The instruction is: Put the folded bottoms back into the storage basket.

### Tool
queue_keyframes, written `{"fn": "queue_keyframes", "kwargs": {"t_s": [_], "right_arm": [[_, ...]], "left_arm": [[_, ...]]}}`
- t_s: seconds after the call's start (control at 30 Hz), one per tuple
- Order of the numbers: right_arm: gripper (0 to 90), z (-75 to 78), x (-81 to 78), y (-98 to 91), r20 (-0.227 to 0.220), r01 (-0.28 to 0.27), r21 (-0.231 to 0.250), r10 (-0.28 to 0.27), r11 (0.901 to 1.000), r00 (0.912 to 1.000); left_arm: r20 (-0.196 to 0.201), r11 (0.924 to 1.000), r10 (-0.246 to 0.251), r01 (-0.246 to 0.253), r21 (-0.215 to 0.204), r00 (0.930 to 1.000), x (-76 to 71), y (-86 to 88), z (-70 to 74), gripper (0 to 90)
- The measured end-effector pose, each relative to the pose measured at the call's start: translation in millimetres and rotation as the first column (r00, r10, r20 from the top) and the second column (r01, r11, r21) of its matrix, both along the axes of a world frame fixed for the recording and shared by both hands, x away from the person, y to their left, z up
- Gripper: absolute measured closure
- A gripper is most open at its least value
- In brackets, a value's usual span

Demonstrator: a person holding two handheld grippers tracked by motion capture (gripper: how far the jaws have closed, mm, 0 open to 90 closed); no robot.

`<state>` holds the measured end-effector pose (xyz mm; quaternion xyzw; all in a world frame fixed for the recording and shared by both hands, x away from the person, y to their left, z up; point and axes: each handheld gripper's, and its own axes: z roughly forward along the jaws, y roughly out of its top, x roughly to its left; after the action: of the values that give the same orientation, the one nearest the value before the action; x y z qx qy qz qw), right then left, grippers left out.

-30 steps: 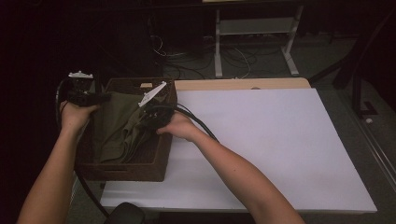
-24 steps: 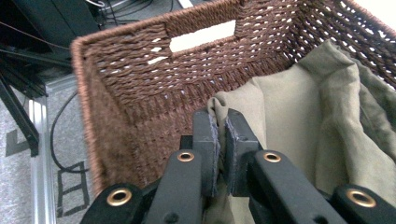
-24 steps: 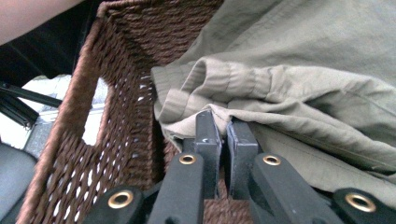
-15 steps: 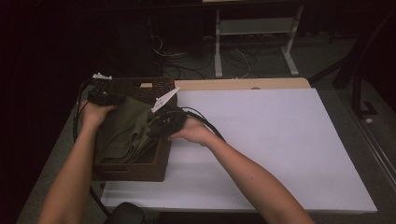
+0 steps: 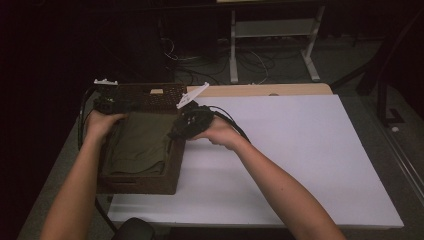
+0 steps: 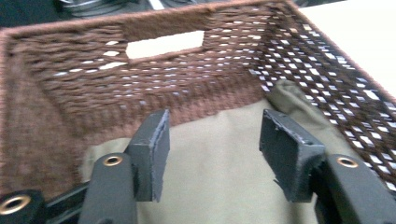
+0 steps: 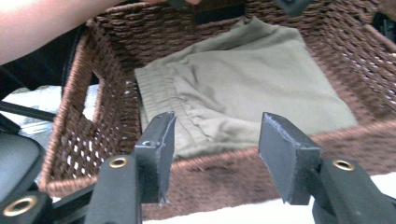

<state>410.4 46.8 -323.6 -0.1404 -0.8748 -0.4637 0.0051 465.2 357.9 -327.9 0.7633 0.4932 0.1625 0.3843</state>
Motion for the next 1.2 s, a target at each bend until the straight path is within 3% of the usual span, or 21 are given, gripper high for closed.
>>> {"fn": "queue_keyframes", "kwargs": {"t_s": [0.27, 0.43, 0.67, 0.9, 1.2], "right_arm": [[37.7, -3.4, 8.8, -27.5, 0.001, 0.055, 0.004, -0.055, 0.9985, 0.9985], [31.1, -5.3, 11.8, -45.3, -0.004, 0.081, 0.014, -0.081, 0.9966, 0.9967], [17.1, -6.8, 7.2, -77.0, 0.007, 0.142, 0.061, -0.143, 0.988, 0.9897], [7.7, -13.8, -0.5, -114.6, 0.022, 0.19, 0.088, -0.193, 0.9778, 0.981], [3.4, -17.9, -20.0, -175.1, 0.037, 0.243, 0.103, -0.248, 0.9645, 0.9681]], "left_arm": [[0.019, 0.9973, -0.07, 0.07, -0.023, 0.9974, -14.6, -16.4, -1.2, 28.3], [0.019, 0.9895, -0.133, 0.134, -0.053, 0.9909, -26.6, -29.7, -0.6, 14.1], [0.076, 0.9675, -0.233, 0.239, -0.081, 0.9694, -51.2, -50.0, 4.8, 0.0], [0.123, 0.9547, -0.274, 0.285, -0.085, 0.9538, -77.5, -73.1, 9.9, 0.0], [0.203, 0.9218, -0.346, 0.372, -0.109, 0.9161, -110.4, -106.0, 19.0, 0.0]]}}
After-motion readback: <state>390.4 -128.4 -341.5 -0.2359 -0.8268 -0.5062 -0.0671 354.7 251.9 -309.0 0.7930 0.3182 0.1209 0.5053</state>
